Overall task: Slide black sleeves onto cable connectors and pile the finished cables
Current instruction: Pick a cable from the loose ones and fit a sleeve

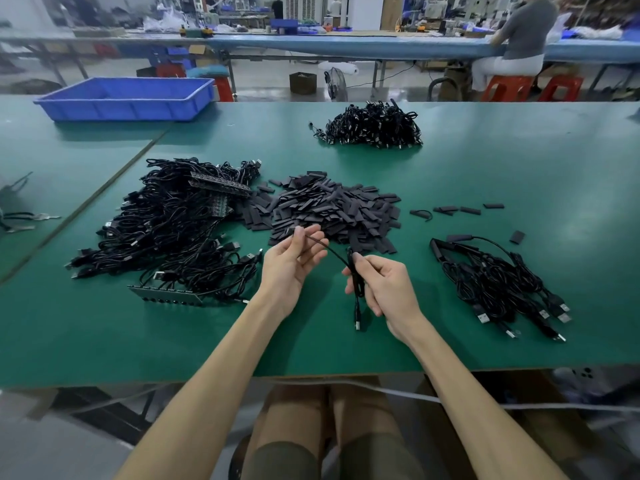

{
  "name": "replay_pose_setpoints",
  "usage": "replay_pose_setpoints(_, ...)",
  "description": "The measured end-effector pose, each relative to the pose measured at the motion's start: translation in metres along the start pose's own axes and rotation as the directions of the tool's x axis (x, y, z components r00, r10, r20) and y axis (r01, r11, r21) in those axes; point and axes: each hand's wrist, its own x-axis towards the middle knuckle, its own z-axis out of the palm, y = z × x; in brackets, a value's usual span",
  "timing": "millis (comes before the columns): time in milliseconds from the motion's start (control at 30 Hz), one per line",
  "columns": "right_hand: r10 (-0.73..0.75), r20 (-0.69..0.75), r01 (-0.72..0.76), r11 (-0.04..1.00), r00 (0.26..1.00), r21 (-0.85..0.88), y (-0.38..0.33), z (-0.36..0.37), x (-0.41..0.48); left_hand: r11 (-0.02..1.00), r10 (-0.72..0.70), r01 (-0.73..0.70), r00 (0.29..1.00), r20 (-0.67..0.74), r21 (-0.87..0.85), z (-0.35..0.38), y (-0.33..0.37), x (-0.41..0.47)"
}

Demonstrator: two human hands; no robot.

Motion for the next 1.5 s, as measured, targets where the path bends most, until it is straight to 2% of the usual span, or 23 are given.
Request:
replay_pose_setpoints(200, -0.001, 0.024, 0.001, 0.999, 1.000, -0.034, 0.002, 0.000, 0.000, 1.000, -0.026, 0.026, 0.999, -0.032, -0.012, -0.005, -0.003, 0.000)
replay_pose_setpoints(567, -0.005, 0.040, 0.004, 1.000, 0.999, 0.028, 0.000, -0.003, 0.000, 0.999, -0.033, 0.032, 0.996, -0.086, -0.022, -0.006, -0.002, -0.002)
replay_pose_setpoints(900, 0.000, 0.049, 0.001, 1.000, 0.999, -0.024, 0.001, 0.000, 0.000, 0.972, -0.083, 0.076, 0.996, -0.023, -0.223, -0.012, 0.003, -0.001)
replay_pose_setpoints(1067, -0.014, 0.088, 0.022, 0.995, 0.996, -0.098, 0.001, 0.003, 0.000, 0.887, -0.108, 0.109, 0.994, 0.028, -0.449, -0.010, 0.013, -0.006)
replay_pose_setpoints(1167, -0.028, 0.124, 0.045, 0.989, 0.992, -0.140, 0.001, 0.006, 0.001, 0.859, -0.116, 0.108, 0.993, 0.015, -0.500, -0.009, 0.015, -0.008)
replay_pose_setpoints(1300, -0.001, 0.189, 0.035, 0.983, 0.982, -0.180, 0.002, 0.009, 0.002, 0.872, -0.112, 0.102, 0.994, 0.008, -0.478, -0.011, 0.016, -0.007)
replay_pose_setpoints(1400, -0.002, 0.184, 0.040, 0.979, 0.983, -0.200, 0.000, 0.009, 0.001, 0.896, -0.107, 0.098, 0.994, 0.002, -0.432, -0.012, 0.015, -0.005)
replay_pose_setpoints(1500, -0.030, 0.107, 0.054, 0.973, 0.994, -0.224, -0.001, 0.009, 0.002, 0.970, -0.072, 0.071, 0.997, 0.005, -0.232, -0.012, 0.014, -0.002)
